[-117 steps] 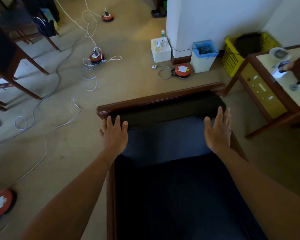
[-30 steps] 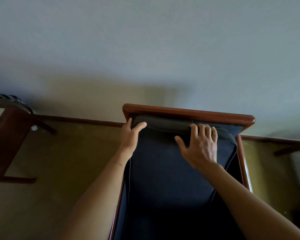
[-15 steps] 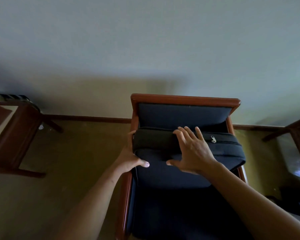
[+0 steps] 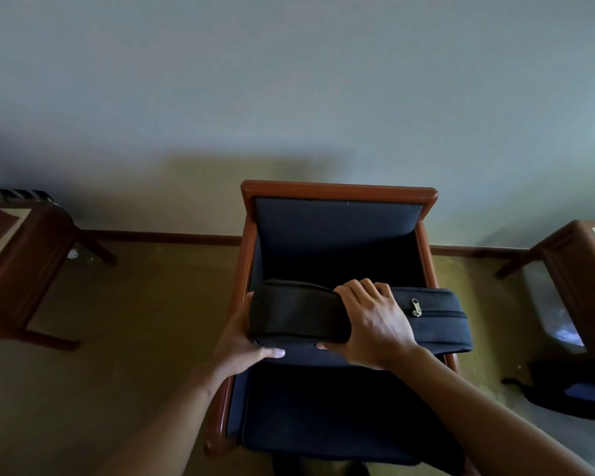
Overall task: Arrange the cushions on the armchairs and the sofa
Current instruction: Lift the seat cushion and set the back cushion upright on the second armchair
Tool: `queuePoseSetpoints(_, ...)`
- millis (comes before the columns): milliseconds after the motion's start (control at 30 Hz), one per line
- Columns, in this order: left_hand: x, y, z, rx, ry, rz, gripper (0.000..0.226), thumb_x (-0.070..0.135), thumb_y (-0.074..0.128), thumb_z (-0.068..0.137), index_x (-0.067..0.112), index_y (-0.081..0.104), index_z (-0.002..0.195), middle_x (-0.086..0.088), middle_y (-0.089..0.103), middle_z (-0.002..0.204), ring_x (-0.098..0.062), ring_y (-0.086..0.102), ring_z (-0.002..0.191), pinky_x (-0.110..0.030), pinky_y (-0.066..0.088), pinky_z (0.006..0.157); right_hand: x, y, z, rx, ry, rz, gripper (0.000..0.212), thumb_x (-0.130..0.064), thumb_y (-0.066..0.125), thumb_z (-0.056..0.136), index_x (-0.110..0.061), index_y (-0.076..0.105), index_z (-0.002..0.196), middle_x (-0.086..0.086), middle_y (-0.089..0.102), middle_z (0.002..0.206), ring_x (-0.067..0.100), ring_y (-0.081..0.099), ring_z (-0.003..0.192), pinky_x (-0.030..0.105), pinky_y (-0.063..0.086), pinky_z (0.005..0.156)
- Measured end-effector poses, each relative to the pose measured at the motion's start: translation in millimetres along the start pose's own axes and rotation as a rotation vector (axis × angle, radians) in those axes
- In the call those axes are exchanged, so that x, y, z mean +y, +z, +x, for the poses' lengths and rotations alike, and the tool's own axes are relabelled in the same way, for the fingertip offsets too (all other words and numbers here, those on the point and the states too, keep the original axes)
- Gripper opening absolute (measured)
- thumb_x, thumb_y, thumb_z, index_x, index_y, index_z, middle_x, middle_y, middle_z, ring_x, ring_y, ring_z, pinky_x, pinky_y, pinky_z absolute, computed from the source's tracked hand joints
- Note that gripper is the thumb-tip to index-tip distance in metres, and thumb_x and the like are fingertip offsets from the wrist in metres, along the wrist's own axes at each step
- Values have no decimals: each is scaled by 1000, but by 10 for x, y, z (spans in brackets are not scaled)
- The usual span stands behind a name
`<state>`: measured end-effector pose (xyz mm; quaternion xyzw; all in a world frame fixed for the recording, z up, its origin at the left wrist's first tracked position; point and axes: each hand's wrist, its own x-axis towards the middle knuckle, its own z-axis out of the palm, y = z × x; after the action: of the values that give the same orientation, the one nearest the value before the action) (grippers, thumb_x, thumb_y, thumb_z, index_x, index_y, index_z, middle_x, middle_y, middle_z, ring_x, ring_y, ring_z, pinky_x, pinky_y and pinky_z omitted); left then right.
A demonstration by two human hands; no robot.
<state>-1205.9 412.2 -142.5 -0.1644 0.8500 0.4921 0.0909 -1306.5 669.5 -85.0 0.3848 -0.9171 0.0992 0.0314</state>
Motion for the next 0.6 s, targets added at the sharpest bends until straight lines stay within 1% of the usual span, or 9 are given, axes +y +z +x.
queuePoseSetpoints(67, 151, 122, -72, 58, 39, 12, 91, 12, 106, 55, 42, 52, 121, 29, 69, 106, 22, 61, 101, -1, 48, 78, 128, -94, -149, 65, -8, 20, 89, -84, 66, 65, -14, 62, 120, -1, 61, 112, 26, 59, 100, 46, 46, 91)
queuePoseSetpoints(133, 369, 221, -147, 113, 98, 47, 88, 19, 106, 52, 40, 55, 119, 24, 70, 104, 14, 65, 101, -7, 49, 80, 302, -217, -308, 150, -13, 54, 87, -82, 68, 68, -10, 65, 117, 2, 63, 109, 29, 61, 96, 47, 47, 87)
queuePoseSetpoints(200, 620, 276, -212, 145, 181, 83, 84, 36, 102, 50, 42, 56, 120, 24, 69, 106, 5, 67, 101, -19, 53, 86, 497, -343, -480, 225, -2, 111, 86, -79, 72, 68, -8, 66, 116, 4, 64, 109, 30, 62, 95, 47, 49, 85)
queuePoseSetpoints(267, 904, 310, -246, 151, 276, 160, 83, 52, 96, 50, 41, 56, 123, 23, 69, 109, -1, 68, 101, -32, 58, 89, 688, -467, -635, 270, 30, 182, 88, -78, 74, 67, -7, 63, 119, 5, 62, 111, 30, 61, 98, 45, 50, 87)
queuePoseSetpoints(333, 1201, 352, -255, 163, 344, 242, 86, 56, 95, 46, 38, 59, 122, 19, 71, 108, -10, 71, 99, -42, 59, 88, 878, -569, -765, 276, 72, 250, 89, -74, 75, 65, -8, 60, 122, 3, 60, 114, 28, 59, 102, 43, 49, 88)
queuePoseSetpoints(400, 1466, 430, -233, 174, 391, 325, 88, 57, 95, 44, 36, 60, 123, 17, 73, 110, -15, 71, 102, -48, 56, 92, 1074, -633, -882, 258, 124, 319, 91, -69, 80, 62, -9, 57, 126, 1, 58, 117, 25, 58, 104, 42, 48, 87)
queuePoseSetpoints(500, 1701, 659, -118, 150, 421, 418, 97, 60, 91, 49, 31, 60, 136, 11, 73, 122, -20, 69, 114, -51, 49, 104, 1305, -638, -1043, 156, 242, 418, 102, -66, 85, 58, -15, 49, 138, -2, 56, 126, 21, 54, 114, 36, 44, 94)
queuePoseSetpoints(533, 1711, 768, -71, 125, 409, 455, 100, 60, 90, 51, 29, 58, 141, 9, 72, 126, -21, 67, 117, -50, 46, 107, 1333, -613, -1076, 102, 270, 435, 106, -66, 85, 58, -18, 44, 143, -2, 54, 131, 21, 53, 119, 36, 43, 97)
queuePoseSetpoints(600, 1620, 1009, -7, 63, 377, 520, 99, 56, 91, 58, 26, 54, 145, 9, 69, 129, -21, 65, 118, -49, 42, 108, 1301, -547, -1071, -1, 287, 434, 115, -66, 84, 58, -23, 33, 151, -1, 49, 142, 23, 50, 128, 41, 44, 104)
